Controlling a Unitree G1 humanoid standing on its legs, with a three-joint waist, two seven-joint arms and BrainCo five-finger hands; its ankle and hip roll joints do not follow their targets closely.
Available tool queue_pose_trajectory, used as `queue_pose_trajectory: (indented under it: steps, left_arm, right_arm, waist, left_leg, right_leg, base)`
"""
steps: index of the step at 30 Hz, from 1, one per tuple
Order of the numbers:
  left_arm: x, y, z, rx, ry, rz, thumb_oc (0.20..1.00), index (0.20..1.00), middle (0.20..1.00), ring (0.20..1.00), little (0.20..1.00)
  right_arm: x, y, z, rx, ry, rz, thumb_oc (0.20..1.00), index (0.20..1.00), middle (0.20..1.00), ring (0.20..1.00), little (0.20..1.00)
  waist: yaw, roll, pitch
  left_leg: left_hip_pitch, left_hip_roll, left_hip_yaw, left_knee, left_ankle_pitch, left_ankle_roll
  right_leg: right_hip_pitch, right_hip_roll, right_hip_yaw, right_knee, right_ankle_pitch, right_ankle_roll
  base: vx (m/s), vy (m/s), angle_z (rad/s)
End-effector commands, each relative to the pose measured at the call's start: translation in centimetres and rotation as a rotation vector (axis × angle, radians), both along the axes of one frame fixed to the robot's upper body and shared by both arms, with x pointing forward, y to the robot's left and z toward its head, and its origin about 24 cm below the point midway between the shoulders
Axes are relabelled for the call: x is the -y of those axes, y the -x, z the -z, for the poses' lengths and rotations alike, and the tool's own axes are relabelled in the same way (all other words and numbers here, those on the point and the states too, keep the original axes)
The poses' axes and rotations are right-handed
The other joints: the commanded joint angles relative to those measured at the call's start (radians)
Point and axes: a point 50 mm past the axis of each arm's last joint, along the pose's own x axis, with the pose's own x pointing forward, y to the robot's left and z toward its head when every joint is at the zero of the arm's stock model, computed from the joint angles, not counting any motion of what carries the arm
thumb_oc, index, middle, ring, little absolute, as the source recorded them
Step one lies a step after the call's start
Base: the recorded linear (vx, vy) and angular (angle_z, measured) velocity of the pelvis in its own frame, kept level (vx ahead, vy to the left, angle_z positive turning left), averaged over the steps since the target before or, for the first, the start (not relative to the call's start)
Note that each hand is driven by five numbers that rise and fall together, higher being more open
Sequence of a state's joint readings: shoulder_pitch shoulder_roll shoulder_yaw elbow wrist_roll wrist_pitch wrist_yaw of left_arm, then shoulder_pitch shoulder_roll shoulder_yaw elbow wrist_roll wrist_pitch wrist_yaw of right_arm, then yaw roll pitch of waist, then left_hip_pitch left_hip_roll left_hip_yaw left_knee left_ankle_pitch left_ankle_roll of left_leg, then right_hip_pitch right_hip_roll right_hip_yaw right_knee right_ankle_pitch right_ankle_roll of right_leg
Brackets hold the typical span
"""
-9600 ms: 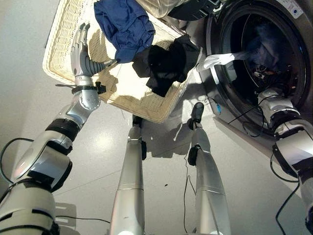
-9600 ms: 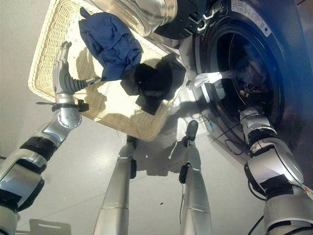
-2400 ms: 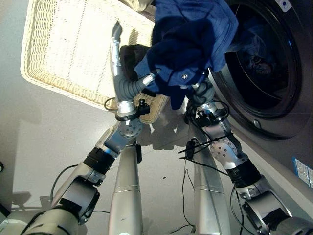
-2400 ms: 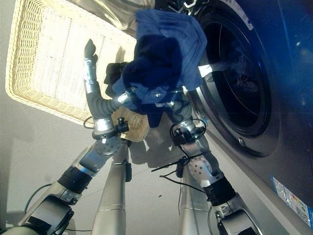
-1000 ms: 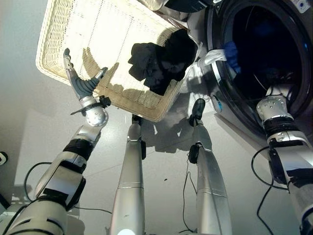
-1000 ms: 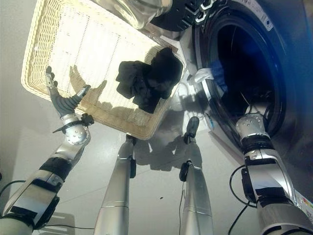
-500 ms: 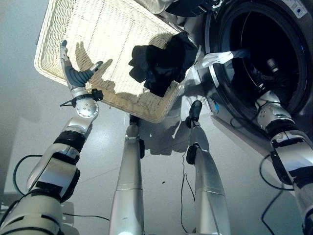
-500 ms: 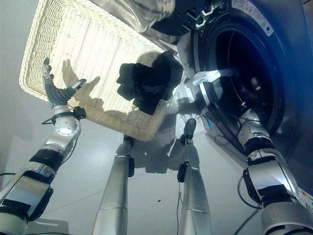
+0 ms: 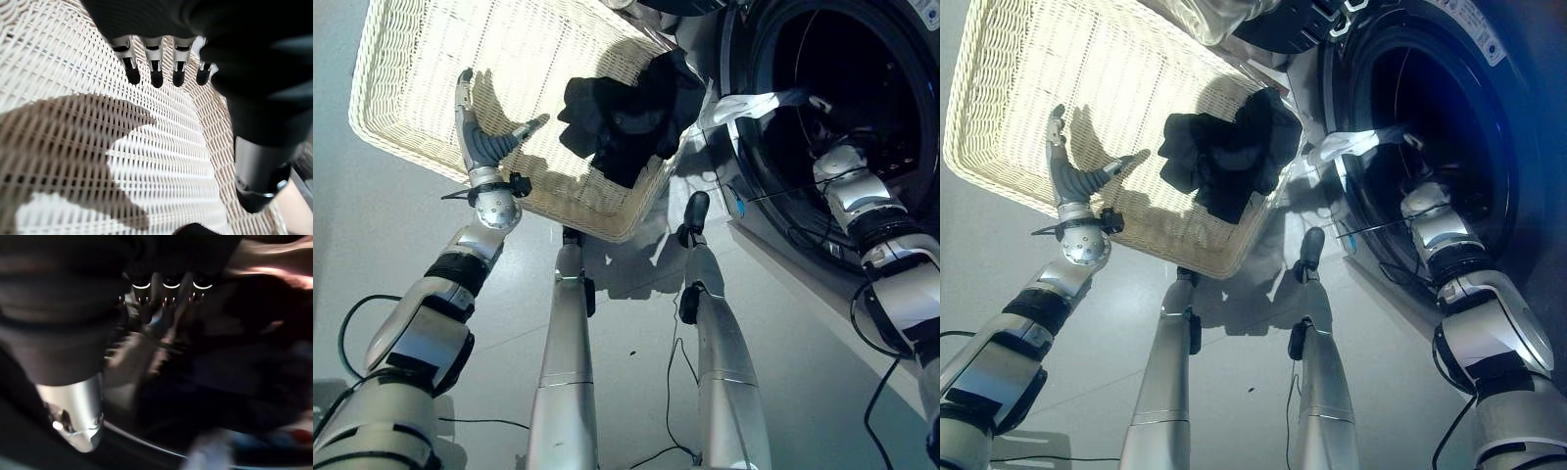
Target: Put the clothes into the washing machine.
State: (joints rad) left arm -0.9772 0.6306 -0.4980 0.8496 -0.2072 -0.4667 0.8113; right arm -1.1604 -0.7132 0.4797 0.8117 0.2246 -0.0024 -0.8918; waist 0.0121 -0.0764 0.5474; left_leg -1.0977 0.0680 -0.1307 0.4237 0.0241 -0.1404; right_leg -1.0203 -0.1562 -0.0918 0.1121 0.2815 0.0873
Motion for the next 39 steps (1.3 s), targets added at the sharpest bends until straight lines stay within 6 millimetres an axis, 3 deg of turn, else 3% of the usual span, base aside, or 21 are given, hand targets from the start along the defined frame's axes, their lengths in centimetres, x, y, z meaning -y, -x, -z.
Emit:
queue_pose_trajectory:
  steps: [1, 9, 12, 14, 26, 34, 39]
  left_arm:
    - [0.1, 0.4, -0.1, 0.082, 0.04, -0.036, 1.0, 1.0, 1.0, 1.0, 1.0]
    - [0.9, 0.2, 0.5, 0.101, 0.123, -0.051, 1.0, 1.0, 1.0, 1.0, 1.0]
    - [1.0, 0.2, 0.6, 0.103, 0.13, -0.052, 1.0, 1.0, 1.0, 1.0, 1.0]
    - [1.4, 0.3, 1.1, 0.104, 0.152, -0.056, 1.0, 1.0, 1.0, 1.0, 1.0]
    - [2.0, 0.6, 2.1, 0.113, 0.228, -0.077, 1.0, 1.0, 1.0, 1.0, 1.0]
    - [2.1, 0.6, 2.3, 0.11, 0.24, -0.08, 1.0, 1.0, 1.0, 1.0, 1.0]
    - [2.2, 0.4, 2.1, 0.099, 0.233, -0.073, 1.0, 1.0, 1.0, 1.0, 1.0]
  right_arm:
    - [0.6, 1.6, 0.3, 0.154, 0.064, 0.077, 1.0, 1.0, 1.0, 1.0, 1.0]
    - [-4.0, 1.7, 2.6, 0.207, 0.215, -0.067, 1.0, 1.0, 1.0, 1.0, 1.0]
    - [-4.6, 1.8, 2.7, 0.213, 0.246, -0.097, 1.0, 1.0, 1.0, 1.0, 1.0]
    - [-7.4, 2.2, 3.3, 0.217, 0.372, -0.231, 1.0, 1.0, 1.0, 1.0, 1.0]
    - [-14.6, 5.3, 3.6, 0.308, 0.676, -0.559, 1.0, 1.0, 1.0, 1.0, 1.0]
    - [-17.4, 6.2, 3.4, 0.302, 0.807, -0.701, 1.0, 1.0, 1.0, 1.0, 1.0]
    - [-19.3, 5.7, 3.7, 0.195, 0.92, -0.755, 1.0, 1.0, 1.0, 1.0, 1.0]
  waist:
    - [0.006, 0.033, -0.027]
    - [-0.01, 0.054, -0.027]
    - [-0.012, 0.057, -0.027]
    - [-0.014, 0.063, -0.027]
    - [-0.018, 0.066, -0.027]
    - [-0.006, 0.065, -0.027]
    - [0.009, 0.063, -0.027]
  left_leg:
    - [0.086, -0.01, 0.001, -0.176, 0.063, 0.061]
    - [0.078, -0.009, 0.017, -0.186, 0.07, 0.054]
    - [0.076, -0.009, 0.02, -0.188, 0.072, 0.052]
    - [0.076, -0.01, 0.025, -0.194, 0.081, 0.05]
    - [0.081, -0.011, 0.031, -0.199, 0.101, 0.046]
    - [0.085, -0.01, 0.027, -0.196, 0.109, 0.042]
    - [0.087, -0.01, 0.021, -0.192, 0.115, 0.04]
  right_leg:
    - [-0.031, -0.022, -0.019, 0.158, -0.097, 0.086]
    - [-0.052, -0.021, 0.002, 0.165, -0.111, 0.082]
    - [-0.056, -0.021, 0.005, 0.167, -0.113, 0.081]
    - [-0.062, -0.021, 0.011, 0.171, -0.116, 0.077]
    - [-0.062, -0.021, 0.018, 0.18, -0.127, 0.069]
    - [-0.053, -0.024, 0.012, 0.185, -0.13, 0.069]
    - [-0.047, -0.028, 0.001, 0.192, -0.129, 0.067]
  base:
    - [-0.02, 0.033, 0.0]
    - [-0.02, 0.037, -0.01]
    - [-0.01, 0.03, -0.07]
    - [-0.01, 0.042, -0.01]
    - [0.0, 0.003, 0.01]
    - [0.0, 0.0, 0.0]
    - [0.0, -0.011, 0.01]
